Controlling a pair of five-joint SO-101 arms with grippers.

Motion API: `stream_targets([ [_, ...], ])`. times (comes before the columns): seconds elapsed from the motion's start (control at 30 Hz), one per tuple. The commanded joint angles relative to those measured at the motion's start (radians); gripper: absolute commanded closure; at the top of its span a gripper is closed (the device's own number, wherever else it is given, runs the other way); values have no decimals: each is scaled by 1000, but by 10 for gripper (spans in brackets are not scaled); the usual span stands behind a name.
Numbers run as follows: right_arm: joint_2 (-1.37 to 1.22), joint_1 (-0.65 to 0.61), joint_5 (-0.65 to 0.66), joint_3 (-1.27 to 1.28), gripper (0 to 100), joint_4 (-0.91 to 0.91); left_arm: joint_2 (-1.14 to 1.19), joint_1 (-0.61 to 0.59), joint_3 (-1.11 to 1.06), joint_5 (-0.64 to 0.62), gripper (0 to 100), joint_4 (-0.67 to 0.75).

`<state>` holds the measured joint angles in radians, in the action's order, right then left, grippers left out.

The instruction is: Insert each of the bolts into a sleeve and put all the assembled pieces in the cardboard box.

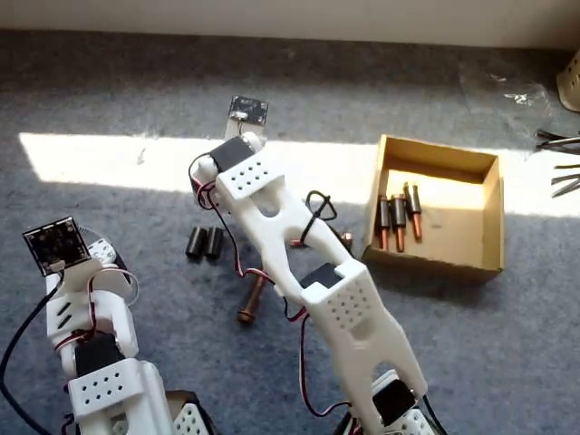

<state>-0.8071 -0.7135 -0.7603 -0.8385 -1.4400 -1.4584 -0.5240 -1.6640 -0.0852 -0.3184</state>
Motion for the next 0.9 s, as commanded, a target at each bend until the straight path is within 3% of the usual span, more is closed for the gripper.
stream_targets([
  [0.0,18,-35,-29,-87,943,-51,-12,7,12,6,995,20],
  [0.3,13,-191,-34,-107,942,-143,-12,7,12,6,995,20],
  [0.87,-1,-127,-26,-64,925,-156,-12,7,10,6,995,20],
])
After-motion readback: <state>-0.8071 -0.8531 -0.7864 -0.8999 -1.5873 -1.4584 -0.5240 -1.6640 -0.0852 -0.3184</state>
